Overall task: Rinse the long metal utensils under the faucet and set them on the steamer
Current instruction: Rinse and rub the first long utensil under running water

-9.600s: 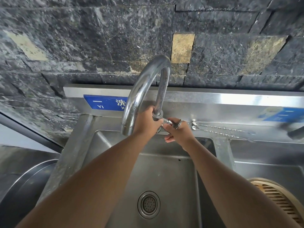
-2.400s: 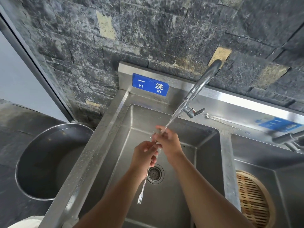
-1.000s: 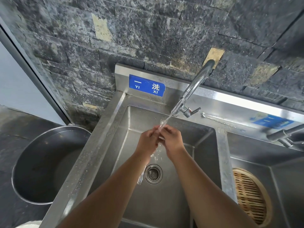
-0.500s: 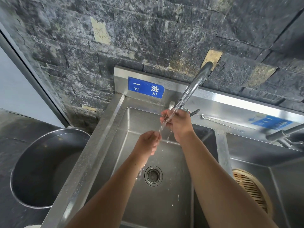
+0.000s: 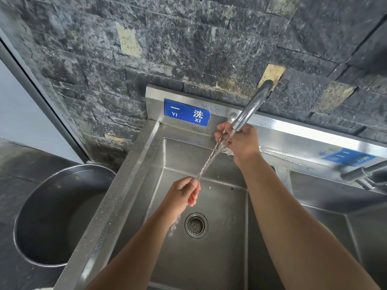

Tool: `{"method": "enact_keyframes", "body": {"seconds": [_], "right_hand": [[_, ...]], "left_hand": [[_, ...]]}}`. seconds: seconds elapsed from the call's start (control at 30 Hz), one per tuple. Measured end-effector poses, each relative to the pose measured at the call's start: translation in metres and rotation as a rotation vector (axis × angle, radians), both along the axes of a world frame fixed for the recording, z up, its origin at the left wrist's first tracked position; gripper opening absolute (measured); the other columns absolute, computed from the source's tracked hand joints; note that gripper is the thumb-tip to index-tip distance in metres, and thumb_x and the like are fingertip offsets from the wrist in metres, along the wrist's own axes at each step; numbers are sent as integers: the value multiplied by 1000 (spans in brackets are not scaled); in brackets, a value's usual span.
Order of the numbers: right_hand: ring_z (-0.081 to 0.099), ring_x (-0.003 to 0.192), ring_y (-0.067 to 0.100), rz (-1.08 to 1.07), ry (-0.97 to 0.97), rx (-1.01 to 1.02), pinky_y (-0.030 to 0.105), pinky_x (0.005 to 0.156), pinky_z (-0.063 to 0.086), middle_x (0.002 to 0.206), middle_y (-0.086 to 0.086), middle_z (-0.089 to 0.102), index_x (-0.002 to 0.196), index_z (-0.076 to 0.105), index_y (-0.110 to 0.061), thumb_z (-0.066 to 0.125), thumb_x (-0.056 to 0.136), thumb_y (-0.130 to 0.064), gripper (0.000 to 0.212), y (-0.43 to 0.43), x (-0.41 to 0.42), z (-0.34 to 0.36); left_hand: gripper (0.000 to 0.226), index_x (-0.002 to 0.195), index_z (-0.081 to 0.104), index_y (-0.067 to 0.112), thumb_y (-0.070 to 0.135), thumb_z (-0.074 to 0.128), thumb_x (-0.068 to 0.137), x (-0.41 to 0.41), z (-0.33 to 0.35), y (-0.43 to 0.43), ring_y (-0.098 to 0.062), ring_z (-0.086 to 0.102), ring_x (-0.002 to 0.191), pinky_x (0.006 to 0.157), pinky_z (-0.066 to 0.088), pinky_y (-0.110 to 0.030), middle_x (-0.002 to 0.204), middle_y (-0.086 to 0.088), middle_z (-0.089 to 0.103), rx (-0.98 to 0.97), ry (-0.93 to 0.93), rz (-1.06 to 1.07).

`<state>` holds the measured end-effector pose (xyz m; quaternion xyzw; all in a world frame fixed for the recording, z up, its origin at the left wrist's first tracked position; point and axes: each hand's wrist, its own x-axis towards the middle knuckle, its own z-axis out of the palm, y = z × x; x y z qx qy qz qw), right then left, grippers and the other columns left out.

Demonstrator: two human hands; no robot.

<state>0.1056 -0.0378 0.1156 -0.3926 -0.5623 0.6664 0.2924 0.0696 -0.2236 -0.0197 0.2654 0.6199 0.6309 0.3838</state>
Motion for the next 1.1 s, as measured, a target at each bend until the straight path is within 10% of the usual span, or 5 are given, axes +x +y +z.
{"method": "enact_keyframes", "body": {"seconds": [0.5,1.1], "right_hand": [[63,70,21,78,257,-322,36,73,55,80,8,63,89,59,-8,41,105,-8,24,-25,21,-38],[64,63,18,239,-177,106,32,62,56,71,7,68,92,70,-20,62,91,-4,18,-103,45,-114]], "left_hand": [[22,93,64,4,12,45,101,4,22,15,-11,34,45,43,28,-21,60,-1,46,-5,-392,-100],[26,77,67,13,8,51,96,15,1,-20,-10,33,41,41,24,-19,60,-5,53,-10,-337,89]]}}
